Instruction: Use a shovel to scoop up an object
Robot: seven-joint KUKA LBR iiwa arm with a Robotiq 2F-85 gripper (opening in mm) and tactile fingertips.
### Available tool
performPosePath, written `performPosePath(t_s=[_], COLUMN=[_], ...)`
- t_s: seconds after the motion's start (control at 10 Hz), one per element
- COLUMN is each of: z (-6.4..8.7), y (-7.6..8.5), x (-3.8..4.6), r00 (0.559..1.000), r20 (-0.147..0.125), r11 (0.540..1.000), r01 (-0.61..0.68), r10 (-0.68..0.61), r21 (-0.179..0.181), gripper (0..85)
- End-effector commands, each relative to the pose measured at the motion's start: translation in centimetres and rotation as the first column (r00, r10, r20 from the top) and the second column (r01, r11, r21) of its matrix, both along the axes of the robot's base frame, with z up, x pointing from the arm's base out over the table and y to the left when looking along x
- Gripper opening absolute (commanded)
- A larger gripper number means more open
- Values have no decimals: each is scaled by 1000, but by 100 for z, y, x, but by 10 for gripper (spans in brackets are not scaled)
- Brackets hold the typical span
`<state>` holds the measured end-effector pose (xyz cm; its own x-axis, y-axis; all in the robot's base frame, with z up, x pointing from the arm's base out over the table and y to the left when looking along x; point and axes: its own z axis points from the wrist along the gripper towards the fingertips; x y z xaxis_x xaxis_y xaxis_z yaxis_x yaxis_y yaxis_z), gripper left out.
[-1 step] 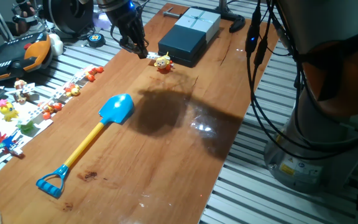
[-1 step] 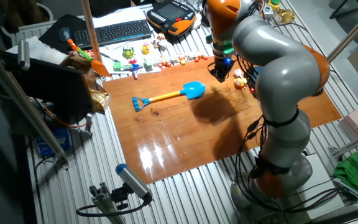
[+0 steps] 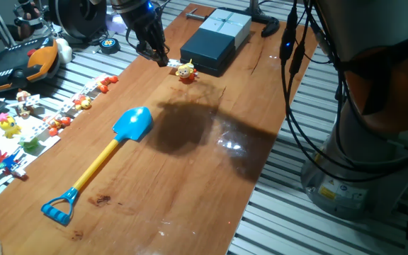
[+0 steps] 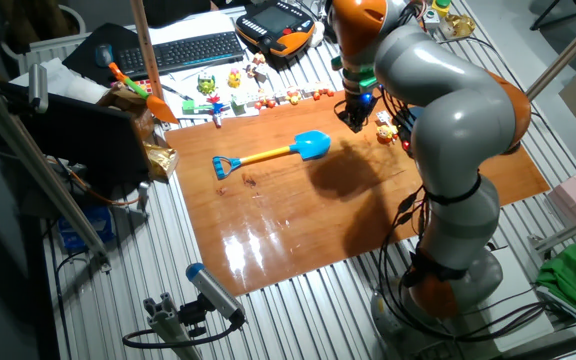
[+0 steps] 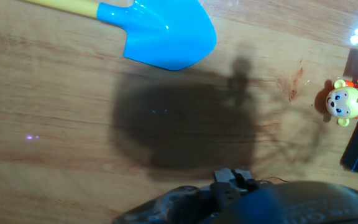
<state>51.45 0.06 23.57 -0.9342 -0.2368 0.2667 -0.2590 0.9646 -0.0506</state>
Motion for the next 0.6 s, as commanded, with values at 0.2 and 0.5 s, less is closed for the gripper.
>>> performPosePath(t_s=[0.2, 0.5], z=[0, 0], y=[0, 0], x=[0, 0], r00=[1000, 1000], r20=[-3, 10], r11=[1000, 999], r01=[3, 27], r10=[-3, -27], r21=[-1, 22], gripper=[10, 30])
